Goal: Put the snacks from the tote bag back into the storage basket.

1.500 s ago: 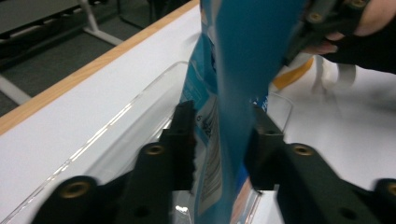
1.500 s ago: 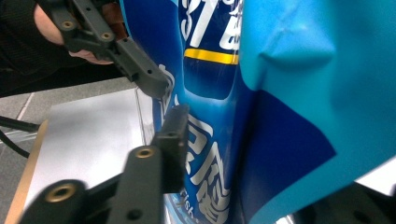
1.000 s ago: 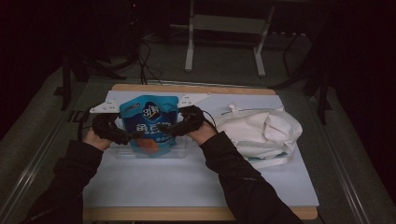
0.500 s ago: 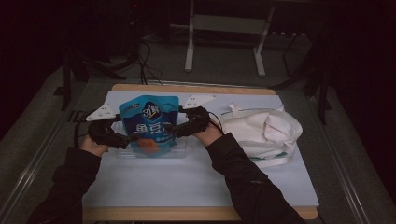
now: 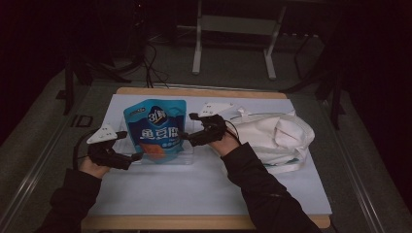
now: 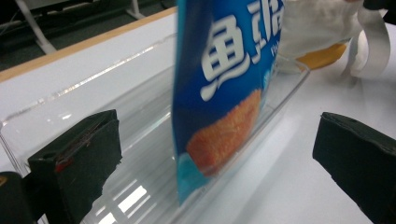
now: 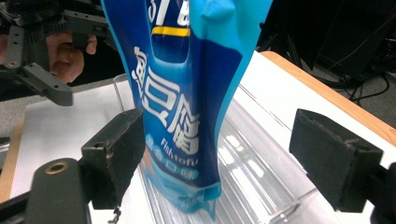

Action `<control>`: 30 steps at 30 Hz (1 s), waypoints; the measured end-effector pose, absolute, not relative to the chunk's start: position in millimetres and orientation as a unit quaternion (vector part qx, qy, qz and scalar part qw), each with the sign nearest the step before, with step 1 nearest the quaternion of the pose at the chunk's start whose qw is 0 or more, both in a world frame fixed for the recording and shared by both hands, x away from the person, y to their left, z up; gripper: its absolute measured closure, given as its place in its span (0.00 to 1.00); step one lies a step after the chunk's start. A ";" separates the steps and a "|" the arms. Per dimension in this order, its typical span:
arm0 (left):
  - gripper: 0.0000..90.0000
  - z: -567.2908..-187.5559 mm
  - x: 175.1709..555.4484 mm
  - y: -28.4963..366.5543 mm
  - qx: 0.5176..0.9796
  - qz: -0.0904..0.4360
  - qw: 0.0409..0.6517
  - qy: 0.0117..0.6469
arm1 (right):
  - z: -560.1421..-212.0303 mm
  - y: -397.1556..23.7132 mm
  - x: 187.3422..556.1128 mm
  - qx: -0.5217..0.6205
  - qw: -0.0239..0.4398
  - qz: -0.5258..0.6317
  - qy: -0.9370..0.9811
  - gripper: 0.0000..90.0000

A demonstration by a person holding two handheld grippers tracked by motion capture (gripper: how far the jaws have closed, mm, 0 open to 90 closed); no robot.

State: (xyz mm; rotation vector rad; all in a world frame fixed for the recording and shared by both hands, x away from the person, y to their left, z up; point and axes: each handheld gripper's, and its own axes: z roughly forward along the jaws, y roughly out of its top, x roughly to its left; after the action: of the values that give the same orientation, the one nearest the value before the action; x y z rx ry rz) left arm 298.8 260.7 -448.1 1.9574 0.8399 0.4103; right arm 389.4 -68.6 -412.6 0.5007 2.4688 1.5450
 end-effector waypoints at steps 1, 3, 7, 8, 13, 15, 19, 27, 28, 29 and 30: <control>0.02 -449.0 296.3 260.1 0.796 0.167 0.469 0.345 | -412.5 -69.7 388.2 0.168 0.093 0.520 0.832 0.20; 0.02 -450.9 290.7 257.9 0.800 0.169 0.463 0.340 | -412.9 -72.0 386.4 0.168 0.097 0.514 0.835 0.20; 0.02 -454.9 277.8 253.0 0.801 0.191 0.451 0.345 | -415.0 -78.4 382.6 0.170 0.095 0.510 0.838 0.20; 0.01 -455.1 275.0 251.9 0.800 0.190 0.451 0.346 | -415.5 -80.4 381.8 0.170 0.095 0.511 0.837 0.20; 0.02 -454.7 260.2 242.8 0.800 0.185 0.452 0.349 | -418.8 -91.3 378.5 0.179 0.097 0.509 0.837 0.20; 0.01 -453.2 255.6 238.7 0.800 0.181 0.456 0.344 | -420.6 -96.7 376.3 0.182 0.098 0.509 0.836 0.20; 0.02 -448.5 249.9 231.6 0.797 0.178 0.468 0.338 | -423.6 -108.2 373.1 0.188 0.098 0.508 0.835 0.20; 0.01 -445.3 243.0 213.8 0.800 0.177 0.474 0.322 | -424.9 -132.2 365.2 0.196 0.100 0.506 0.834 0.20; 0.02 -445.2 242.7 211.6 0.802 0.170 0.475 0.319 | -425.3 -135.7 364.4 0.198 0.101 0.507 0.833 0.20; 0.01 -444.9 241.6 209.2 0.802 0.171 0.477 0.316 | -425.6 -139.2 363.4 0.200 0.102 0.508 0.831 0.20; 0.01 -444.5 240.4 206.5 0.802 0.173 0.479 0.313 | -425.9 -142.5 362.4 0.202 0.102 0.510 0.830 0.20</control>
State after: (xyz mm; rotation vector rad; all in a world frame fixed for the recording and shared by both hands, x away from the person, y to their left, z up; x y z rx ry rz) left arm 240.4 206.5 -444.5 1.9577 0.7638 0.4219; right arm 362.4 -142.5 -425.9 0.5979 2.4506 1.5067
